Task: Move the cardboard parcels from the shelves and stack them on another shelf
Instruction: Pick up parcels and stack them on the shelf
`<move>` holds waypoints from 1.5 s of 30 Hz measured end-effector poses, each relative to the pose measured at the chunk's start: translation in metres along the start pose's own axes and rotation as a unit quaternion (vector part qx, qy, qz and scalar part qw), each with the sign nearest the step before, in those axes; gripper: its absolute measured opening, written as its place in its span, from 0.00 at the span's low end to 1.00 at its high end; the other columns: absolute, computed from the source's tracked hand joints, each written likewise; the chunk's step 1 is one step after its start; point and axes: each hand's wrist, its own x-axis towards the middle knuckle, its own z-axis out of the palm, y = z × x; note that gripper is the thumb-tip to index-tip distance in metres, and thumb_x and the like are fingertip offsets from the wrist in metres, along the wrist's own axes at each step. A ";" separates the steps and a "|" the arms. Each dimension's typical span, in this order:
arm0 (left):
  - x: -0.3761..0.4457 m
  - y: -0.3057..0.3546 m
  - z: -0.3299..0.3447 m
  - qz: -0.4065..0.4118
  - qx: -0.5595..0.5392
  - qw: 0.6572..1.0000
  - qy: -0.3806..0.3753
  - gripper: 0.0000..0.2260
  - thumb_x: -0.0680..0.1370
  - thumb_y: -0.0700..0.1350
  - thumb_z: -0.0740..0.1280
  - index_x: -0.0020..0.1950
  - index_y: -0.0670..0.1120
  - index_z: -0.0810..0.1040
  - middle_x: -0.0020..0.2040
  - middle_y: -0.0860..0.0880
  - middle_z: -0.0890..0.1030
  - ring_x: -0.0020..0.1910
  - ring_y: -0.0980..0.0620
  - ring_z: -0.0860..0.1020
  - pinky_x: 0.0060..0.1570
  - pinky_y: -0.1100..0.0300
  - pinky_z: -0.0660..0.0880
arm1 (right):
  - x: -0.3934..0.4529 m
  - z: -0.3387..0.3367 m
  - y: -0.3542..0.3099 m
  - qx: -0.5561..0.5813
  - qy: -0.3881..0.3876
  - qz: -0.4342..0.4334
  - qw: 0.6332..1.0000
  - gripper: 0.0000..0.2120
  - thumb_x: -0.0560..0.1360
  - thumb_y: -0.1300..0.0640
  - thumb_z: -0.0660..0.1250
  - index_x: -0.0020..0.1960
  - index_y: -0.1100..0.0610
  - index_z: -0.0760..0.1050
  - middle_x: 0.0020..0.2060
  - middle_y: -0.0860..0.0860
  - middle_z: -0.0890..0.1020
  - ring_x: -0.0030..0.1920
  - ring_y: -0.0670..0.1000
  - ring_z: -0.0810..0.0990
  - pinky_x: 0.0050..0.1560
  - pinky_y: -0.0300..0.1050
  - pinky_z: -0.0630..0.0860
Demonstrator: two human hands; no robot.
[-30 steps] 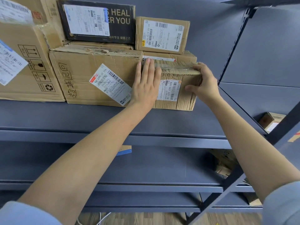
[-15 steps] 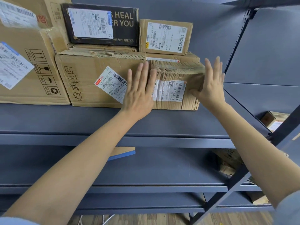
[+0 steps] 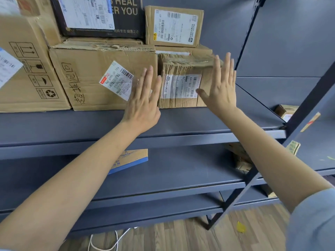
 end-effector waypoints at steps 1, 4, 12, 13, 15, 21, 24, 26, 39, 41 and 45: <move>-0.001 0.007 0.000 0.015 -0.010 1.000 0.012 0.37 0.67 0.39 0.67 0.74 0.35 0.57 0.73 0.30 0.58 0.73 0.33 0.57 0.71 0.42 0.50 | -0.008 0.000 -0.002 0.013 -0.001 0.003 1.000 0.43 0.74 0.52 0.69 0.78 0.59 0.45 0.76 0.63 0.45 0.76 0.63 0.44 0.75 0.58 0.45; -0.002 0.033 0.004 0.063 -0.053 0.996 0.023 0.37 0.65 0.38 0.67 0.72 0.37 0.58 0.71 0.30 0.62 0.72 0.33 0.60 0.69 0.38 0.59 | -0.034 -0.002 -0.002 0.017 -0.025 0.035 0.999 0.40 0.75 0.52 0.66 0.78 0.59 0.46 0.77 0.61 0.46 0.77 0.61 0.43 0.75 0.56 0.44; -0.004 0.091 0.009 0.103 -0.218 0.968 -0.065 0.31 0.69 0.36 0.67 0.71 0.33 0.64 0.71 0.32 0.64 0.71 0.33 0.62 0.69 0.37 0.58 | -0.117 -0.029 0.032 -0.032 -0.060 0.154 0.986 0.34 0.79 0.50 0.61 0.77 0.59 0.48 0.77 0.58 0.46 0.77 0.57 0.42 0.75 0.50 0.42; -0.003 0.099 0.007 0.110 -0.236 0.963 -0.075 0.30 0.70 0.37 0.66 0.71 0.33 0.63 0.71 0.32 0.63 0.72 0.33 0.61 0.70 0.37 0.57 | -0.129 -0.033 0.036 -0.035 -0.064 0.164 0.984 0.34 0.79 0.50 0.61 0.77 0.58 0.48 0.78 0.57 0.47 0.77 0.57 0.42 0.75 0.50 0.42; -0.003 0.118 0.001 0.130 -0.262 0.952 -0.088 0.29 0.73 0.38 0.65 0.72 0.33 0.62 0.72 0.32 0.62 0.73 0.34 0.58 0.72 0.39 0.54 | -0.152 -0.042 0.042 -0.041 -0.068 0.182 0.980 0.33 0.79 0.50 0.62 0.77 0.58 0.49 0.78 0.56 0.47 0.77 0.56 0.43 0.75 0.52 0.44; -0.006 0.186 -0.013 0.187 -0.284 0.935 -0.099 0.26 0.73 0.37 0.64 0.71 0.36 0.65 0.73 0.33 0.60 0.74 0.34 0.56 0.72 0.42 0.48 | -0.212 -0.083 0.071 -0.069 -0.083 0.256 0.961 0.33 0.79 0.50 0.62 0.77 0.56 0.51 0.78 0.56 0.49 0.77 0.58 0.43 0.75 0.55 0.44; -0.005 0.220 -0.021 0.195 -0.282 0.931 -0.126 0.26 0.74 0.38 0.63 0.72 0.38 0.64 0.75 0.34 0.56 0.75 0.36 0.53 0.73 0.43 0.46 | -0.240 -0.115 0.100 -0.108 -0.097 0.303 0.942 0.33 0.79 0.49 0.62 0.77 0.56 0.51 0.77 0.57 0.50 0.77 0.60 0.43 0.75 0.58 0.44; -0.005 0.243 -0.024 0.200 -0.286 0.925 -0.150 0.27 0.75 0.39 0.62 0.74 0.40 0.61 0.76 0.36 0.53 0.76 0.38 0.49 0.74 0.44 0.45 | -0.257 -0.140 0.120 -0.113 -0.071 0.335 0.933 0.32 0.78 0.49 0.63 0.76 0.58 0.53 0.77 0.58 0.52 0.77 0.60 0.45 0.76 0.57 0.46; -0.030 0.420 -0.039 0.208 -0.314 0.893 -0.247 0.25 0.79 0.44 0.56 0.75 0.43 0.57 0.77 0.37 0.50 0.76 0.41 0.46 0.73 0.47 0.40 | -0.382 -0.219 0.234 -0.115 -0.113 0.426 0.890 0.33 0.78 0.52 0.65 0.75 0.62 0.54 0.76 0.61 0.51 0.77 0.60 0.45 0.76 0.53 0.47; -0.032 0.436 -0.034 0.197 -0.306 0.894 -0.263 0.27 0.78 0.43 0.58 0.75 0.43 0.55 0.77 0.37 0.49 0.76 0.41 0.45 0.73 0.47 0.40 | -0.386 -0.220 0.251 -0.107 -0.128 0.418 0.893 0.33 0.78 0.52 0.64 0.76 0.62 0.53 0.77 0.60 0.51 0.77 0.59 0.44 0.76 0.52 0.46; -0.031 0.461 -0.026 0.176 -0.288 0.895 -0.292 0.28 0.78 0.44 0.60 0.76 0.42 0.53 0.77 0.37 0.49 0.76 0.40 0.45 0.74 0.47 0.42 | -0.382 -0.218 0.280 -0.092 -0.140 0.399 0.901 0.34 0.78 0.53 0.64 0.76 0.61 0.52 0.77 0.59 0.51 0.77 0.59 0.44 0.76 0.53 0.47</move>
